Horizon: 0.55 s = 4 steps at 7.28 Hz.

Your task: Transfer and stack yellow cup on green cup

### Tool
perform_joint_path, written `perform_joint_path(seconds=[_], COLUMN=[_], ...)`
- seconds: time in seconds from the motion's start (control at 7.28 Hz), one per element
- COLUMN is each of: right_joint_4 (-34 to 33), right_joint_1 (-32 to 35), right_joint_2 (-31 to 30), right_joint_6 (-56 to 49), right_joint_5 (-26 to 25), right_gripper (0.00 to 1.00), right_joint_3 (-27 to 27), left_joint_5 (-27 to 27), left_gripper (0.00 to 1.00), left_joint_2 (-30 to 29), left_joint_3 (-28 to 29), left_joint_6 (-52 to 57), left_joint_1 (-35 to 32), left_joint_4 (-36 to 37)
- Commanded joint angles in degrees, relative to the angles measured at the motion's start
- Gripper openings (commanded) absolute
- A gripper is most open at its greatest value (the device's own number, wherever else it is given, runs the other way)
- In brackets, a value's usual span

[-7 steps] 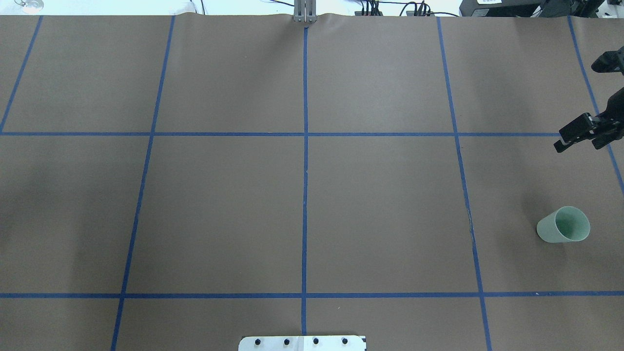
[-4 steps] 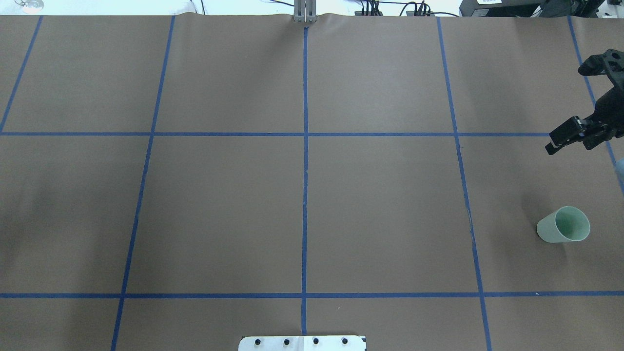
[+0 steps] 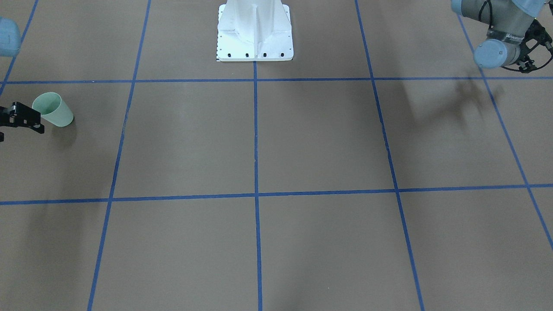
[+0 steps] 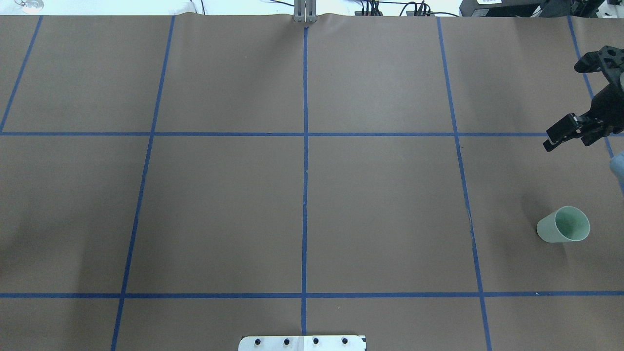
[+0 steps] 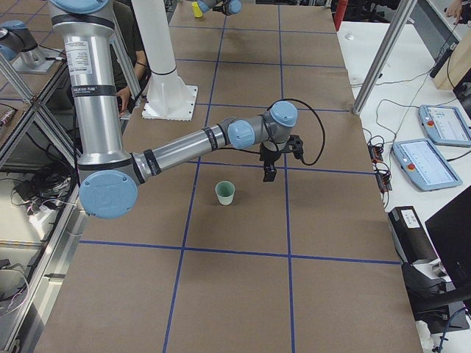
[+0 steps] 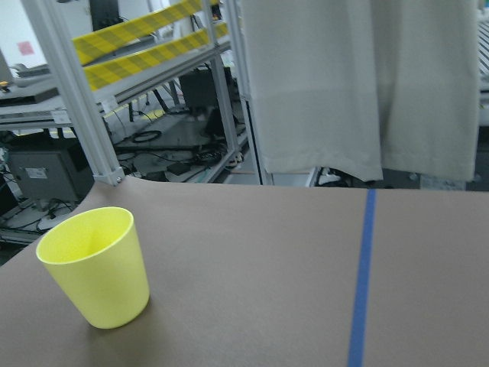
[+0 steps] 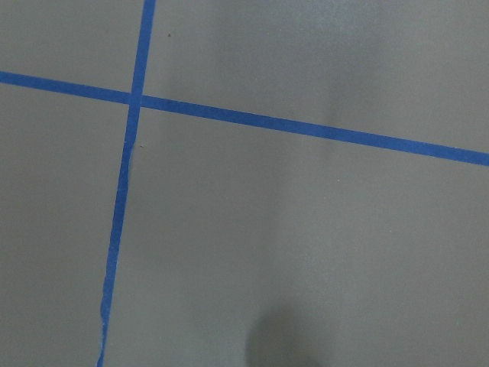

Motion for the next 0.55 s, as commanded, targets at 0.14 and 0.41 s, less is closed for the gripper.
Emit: perform_joint_path(seconds=[0.14, 0.41], right_joint_4=[0.0, 0.0], right_joint_1=[0.0, -0.3], right_joint_2=[-0.4, -0.5], right_joint_6=[0.1, 0.1], right_joint_5=[0.1, 0.1], right_gripper=[1.0, 1.0], right_joint_3=[0.2, 0.1], left_joint_5=[-3.9, -8.9], left_gripper=[0.99, 0.99], left_joint_2=[0.2, 0.4], left_joint_3=[3.9, 4.5], left_joint_6=[-5.0, -8.0], left_joint_1=[2.8, 5.8], left_joint_4=[0.3, 0.2])
